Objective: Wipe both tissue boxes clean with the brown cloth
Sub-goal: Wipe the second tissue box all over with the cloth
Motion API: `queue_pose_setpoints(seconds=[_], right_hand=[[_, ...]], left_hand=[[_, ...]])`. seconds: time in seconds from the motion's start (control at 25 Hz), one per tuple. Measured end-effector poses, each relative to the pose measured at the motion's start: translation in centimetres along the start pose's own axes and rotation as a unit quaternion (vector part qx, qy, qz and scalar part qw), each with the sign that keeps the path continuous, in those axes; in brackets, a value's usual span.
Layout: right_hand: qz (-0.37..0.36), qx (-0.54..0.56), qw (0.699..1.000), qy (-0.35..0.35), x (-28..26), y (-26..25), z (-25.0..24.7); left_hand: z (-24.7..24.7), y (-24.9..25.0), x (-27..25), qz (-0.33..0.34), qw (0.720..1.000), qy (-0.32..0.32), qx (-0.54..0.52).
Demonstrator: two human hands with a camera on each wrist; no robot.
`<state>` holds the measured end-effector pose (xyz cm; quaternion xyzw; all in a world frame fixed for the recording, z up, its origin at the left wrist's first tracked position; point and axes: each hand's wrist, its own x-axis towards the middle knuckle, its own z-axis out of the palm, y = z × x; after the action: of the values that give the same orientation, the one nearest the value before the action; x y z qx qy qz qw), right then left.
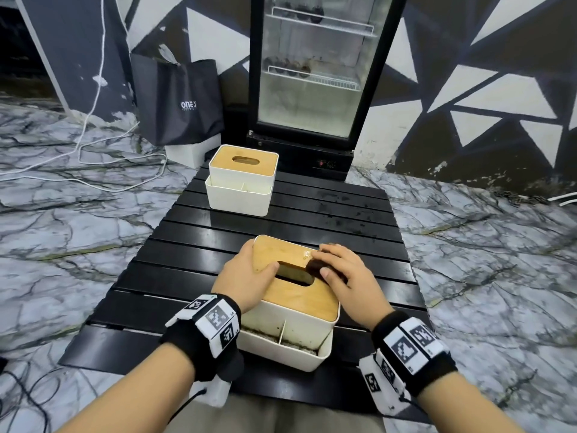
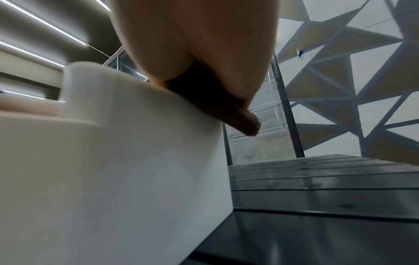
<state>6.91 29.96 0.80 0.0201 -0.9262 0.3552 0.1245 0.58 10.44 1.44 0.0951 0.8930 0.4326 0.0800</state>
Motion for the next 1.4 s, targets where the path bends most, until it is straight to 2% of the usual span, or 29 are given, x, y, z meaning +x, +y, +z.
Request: queue_pose_setpoints(seconds=[0.16, 0.28, 0.44, 0.72, 0.84, 0.92, 1.08, 1.16, 1.24, 1.4], right_hand=[[-0.026, 0.001, 1.0, -0.016, -2.3, -0.9, 0.6], [-0.043, 0.008, 0.998, -0.035, -4.2, -1.2, 0.7], [-0.04, 0.006, 0.999, -0.011, -2.6, -0.3, 0.1], [0.033, 0.009, 0.999, -0.002, -0.2, -0.5, -0.7], [0.049, 0.011, 0.999, 0.021, -0.7, -1.1, -0.4], [0.071, 0.006, 0.996, 0.053, -1.0, -1.6, 0.1], [0.111, -0.022, 0.988, 0.109, -2.4, -2.5, 1.0], [0.106, -0.012, 0.99, 0.096, -3.4, -2.7, 0.8], [0.084, 0.007, 0.994, 0.063, -4.7, -3.2, 0.2], [0.022, -0.008, 0.999, -0.025, -6.9, -4.7, -0.3]], left_hand=[[0.1, 0.0, 0.1, 0.001, 1.0, 0.01, 0.006], [0.0, 0.1, 0.4, 0.01, 1.0, -0.006, 0.02], [-0.3, 0.5, 0.5, 0.029, 0.999, -0.023, 0.033], [-0.3, 0.3, 0.9, 0.019, 0.996, -0.042, 0.078], [-0.4, 0.3, -0.3, 0.059, 0.981, 0.036, 0.179], [0.0, 0.4, -1.8, 0.096, 0.971, 0.057, 0.212], [0.7, -0.1, -3.2, 0.084, 0.984, -0.007, 0.155], [-0.1, -0.6, -2.5, 0.063, 0.99, -0.032, 0.12], [-1.0, -1.1, -1.6, 0.056, 0.989, -0.044, 0.128], [-2.6, -1.4, -0.1, 0.03, 0.986, -0.008, 0.162]])
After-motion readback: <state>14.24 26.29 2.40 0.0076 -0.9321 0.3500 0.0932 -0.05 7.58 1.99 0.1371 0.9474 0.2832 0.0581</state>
